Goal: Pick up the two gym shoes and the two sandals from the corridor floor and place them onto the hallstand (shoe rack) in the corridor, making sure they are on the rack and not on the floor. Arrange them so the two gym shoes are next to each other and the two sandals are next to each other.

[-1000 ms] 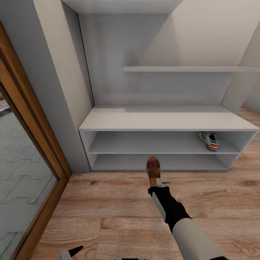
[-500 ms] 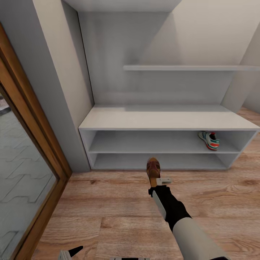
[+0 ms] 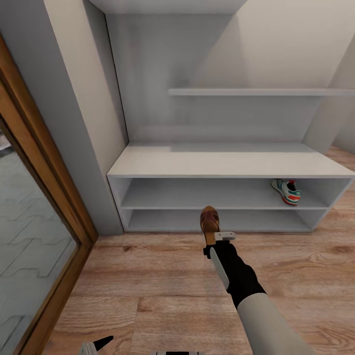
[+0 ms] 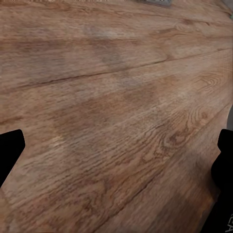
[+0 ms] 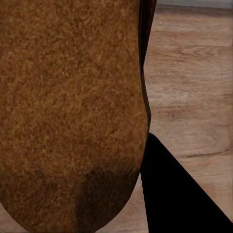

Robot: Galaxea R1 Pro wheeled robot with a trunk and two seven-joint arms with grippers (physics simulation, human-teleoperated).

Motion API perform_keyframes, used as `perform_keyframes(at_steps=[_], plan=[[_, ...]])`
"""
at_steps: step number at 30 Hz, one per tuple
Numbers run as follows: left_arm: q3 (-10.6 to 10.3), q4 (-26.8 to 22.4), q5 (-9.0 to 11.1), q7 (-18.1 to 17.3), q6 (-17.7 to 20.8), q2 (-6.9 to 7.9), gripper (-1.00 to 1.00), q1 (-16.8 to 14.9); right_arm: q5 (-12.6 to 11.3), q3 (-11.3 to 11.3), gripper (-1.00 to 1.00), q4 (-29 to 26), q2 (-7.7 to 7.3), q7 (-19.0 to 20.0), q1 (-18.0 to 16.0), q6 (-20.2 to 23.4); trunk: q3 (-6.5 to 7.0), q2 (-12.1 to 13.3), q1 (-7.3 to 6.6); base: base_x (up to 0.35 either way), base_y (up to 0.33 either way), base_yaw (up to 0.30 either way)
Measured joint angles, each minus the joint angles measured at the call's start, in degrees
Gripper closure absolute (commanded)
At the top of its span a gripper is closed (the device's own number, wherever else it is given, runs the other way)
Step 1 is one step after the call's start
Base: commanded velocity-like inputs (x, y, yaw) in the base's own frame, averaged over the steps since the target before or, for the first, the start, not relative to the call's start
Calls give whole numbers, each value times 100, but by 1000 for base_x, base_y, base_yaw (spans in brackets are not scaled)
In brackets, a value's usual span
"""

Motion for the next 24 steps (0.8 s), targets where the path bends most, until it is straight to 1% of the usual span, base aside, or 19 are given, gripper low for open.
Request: perform_keyframes(at_steps=[7,15,19,24], plan=[[-3,0,1,0,0,0,-100,0,-6,6,100,5,0,2,-1,2,-5,0,-2,282,0,40],[-6,-1,-6,0,8,0,-100,1,-7,8,100,13,0,2,0,1,-40,0,-1,293,0,192],[-6,-1,-7,0,8,0,-100,1,-1,0,100,14,0,1,1,2,-61,0,1,86,0,175],[-6,0,-8,0,8,0,-100,0,7,-13,100,13,0,5,3,1,-70,0,1,16,0,42]])
